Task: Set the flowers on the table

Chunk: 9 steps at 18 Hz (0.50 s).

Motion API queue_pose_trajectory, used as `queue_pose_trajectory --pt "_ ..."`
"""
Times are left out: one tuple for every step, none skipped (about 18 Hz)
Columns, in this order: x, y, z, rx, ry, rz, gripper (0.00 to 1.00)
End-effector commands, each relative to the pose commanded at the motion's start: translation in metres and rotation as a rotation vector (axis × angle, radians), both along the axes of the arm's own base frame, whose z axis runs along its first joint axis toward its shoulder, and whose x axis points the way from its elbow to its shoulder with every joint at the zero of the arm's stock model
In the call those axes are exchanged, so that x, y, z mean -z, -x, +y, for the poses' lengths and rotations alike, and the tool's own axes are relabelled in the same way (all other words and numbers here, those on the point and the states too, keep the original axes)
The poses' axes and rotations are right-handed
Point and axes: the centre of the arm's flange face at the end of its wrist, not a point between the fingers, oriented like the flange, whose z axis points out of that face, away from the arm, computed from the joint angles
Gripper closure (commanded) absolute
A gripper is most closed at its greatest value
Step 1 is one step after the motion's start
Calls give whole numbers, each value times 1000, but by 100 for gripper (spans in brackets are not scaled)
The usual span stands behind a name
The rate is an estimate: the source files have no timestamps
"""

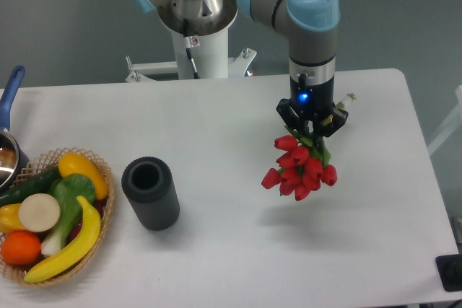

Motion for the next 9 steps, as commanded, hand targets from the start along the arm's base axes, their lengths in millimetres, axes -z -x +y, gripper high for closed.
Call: queue_pose_trajectory --pt "4 2 1 0 3 -7 96" --pt "9 3 2 1 9 -11 96" --pt "13 3 5 4 21 -13 96" --pt "19 2 9 10 32 -14 96" --pt "25 3 11 12 47 -17 95" --pt "34 4 14 15 67 -23 95" --pt "40 4 22 21 83 -25 95" --pt "46 6 26 16 92 -29 95" --pt "54 9 30 10 105 -35 95"
